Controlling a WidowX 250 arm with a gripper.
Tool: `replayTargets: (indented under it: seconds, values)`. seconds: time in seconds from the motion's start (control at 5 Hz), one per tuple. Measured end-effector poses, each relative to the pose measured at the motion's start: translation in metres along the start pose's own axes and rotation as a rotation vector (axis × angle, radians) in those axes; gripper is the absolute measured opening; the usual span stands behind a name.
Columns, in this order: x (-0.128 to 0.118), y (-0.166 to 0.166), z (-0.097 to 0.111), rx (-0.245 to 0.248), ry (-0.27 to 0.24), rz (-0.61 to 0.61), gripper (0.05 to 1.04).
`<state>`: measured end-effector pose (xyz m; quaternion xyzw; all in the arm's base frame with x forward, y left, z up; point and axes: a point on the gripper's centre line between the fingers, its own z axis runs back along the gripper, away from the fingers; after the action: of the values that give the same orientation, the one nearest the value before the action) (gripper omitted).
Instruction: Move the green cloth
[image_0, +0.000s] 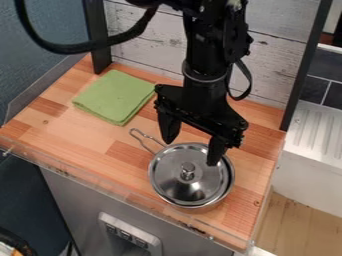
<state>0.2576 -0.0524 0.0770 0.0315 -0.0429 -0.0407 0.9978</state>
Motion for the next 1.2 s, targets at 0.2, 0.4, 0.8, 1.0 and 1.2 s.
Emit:
replayTargets:
  seconds: [0.2,0.4,0.8,1.0,1.2]
  values:
    - [-0.003,0.001,-0.007,0.005,0.027,-0.004,1.001]
    - [0.002,0.043,-0.008,0.021,0.024,0.099,1.001]
    - [0.018,0.116,-0.016,0.042,0.004,0.19,1.001]
    - [0.029,0.15,-0.03,0.034,0.013,0.211,1.001]
    - [0.04,0.18,-0.052,0.024,0.045,0.229,1.001]
